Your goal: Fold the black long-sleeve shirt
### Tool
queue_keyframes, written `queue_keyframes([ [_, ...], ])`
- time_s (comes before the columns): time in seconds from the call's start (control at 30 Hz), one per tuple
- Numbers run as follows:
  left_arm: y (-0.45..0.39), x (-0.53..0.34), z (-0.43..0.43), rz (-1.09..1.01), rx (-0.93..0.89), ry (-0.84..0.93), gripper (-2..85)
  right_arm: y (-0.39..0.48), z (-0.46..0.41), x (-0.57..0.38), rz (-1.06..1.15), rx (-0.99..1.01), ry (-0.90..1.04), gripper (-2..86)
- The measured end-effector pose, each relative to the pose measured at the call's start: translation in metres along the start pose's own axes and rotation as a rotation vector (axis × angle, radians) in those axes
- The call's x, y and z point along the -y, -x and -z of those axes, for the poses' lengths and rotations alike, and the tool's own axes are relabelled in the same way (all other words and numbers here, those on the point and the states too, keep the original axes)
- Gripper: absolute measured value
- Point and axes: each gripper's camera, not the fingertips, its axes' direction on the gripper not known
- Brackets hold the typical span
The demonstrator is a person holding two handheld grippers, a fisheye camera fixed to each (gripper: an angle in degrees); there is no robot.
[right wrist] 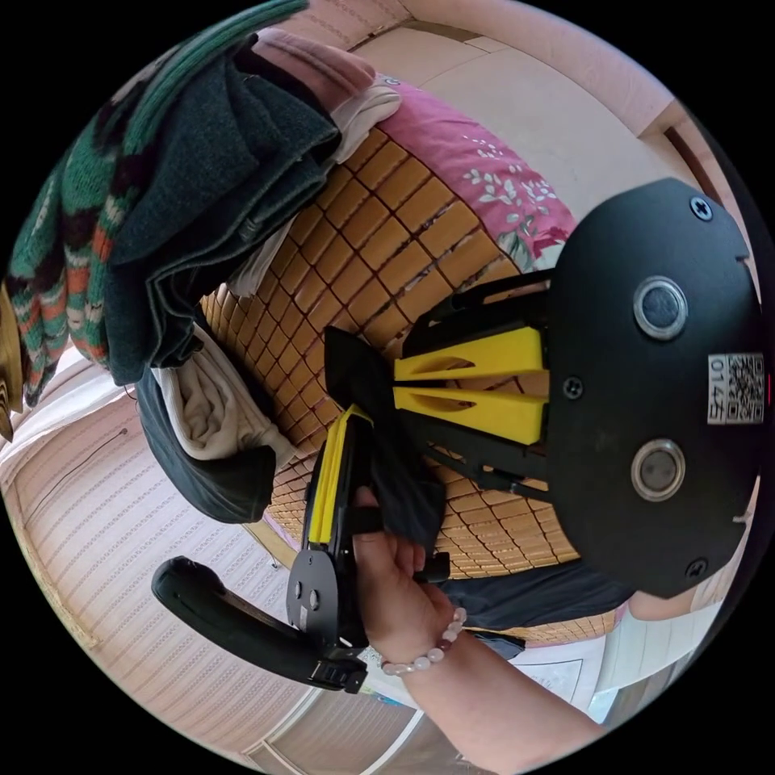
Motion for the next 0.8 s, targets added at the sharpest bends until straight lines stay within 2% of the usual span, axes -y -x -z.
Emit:
queue_keyframes([
  [0.3, -0.005, -0.011, 0.018, -0.052, 0.047, 0.021, -0.9, 0.030, 0.008, -0.030, 0.002, 0.020, 0.003, 0.2],
  [0.57, 0.012, -0.046, 0.048, 0.045, -0.006, -0.022, -1.0, 0.078, 0.018, -0.062, 0.053, 0.045, -0.054, 0.1],
  [0.7, 0.033, -0.087, 0.091, 0.149, -0.087, -0.119, -1.0, 0.118, 0.033, -0.084, 0.132, 0.159, -0.161, 0.1],
  [0.8, 0.040, -0.124, 0.136, 0.153, -0.032, -0.176, -1.0, 0.148, 0.041, -0.101, 0.181, 0.271, -0.228, 0.0],
])
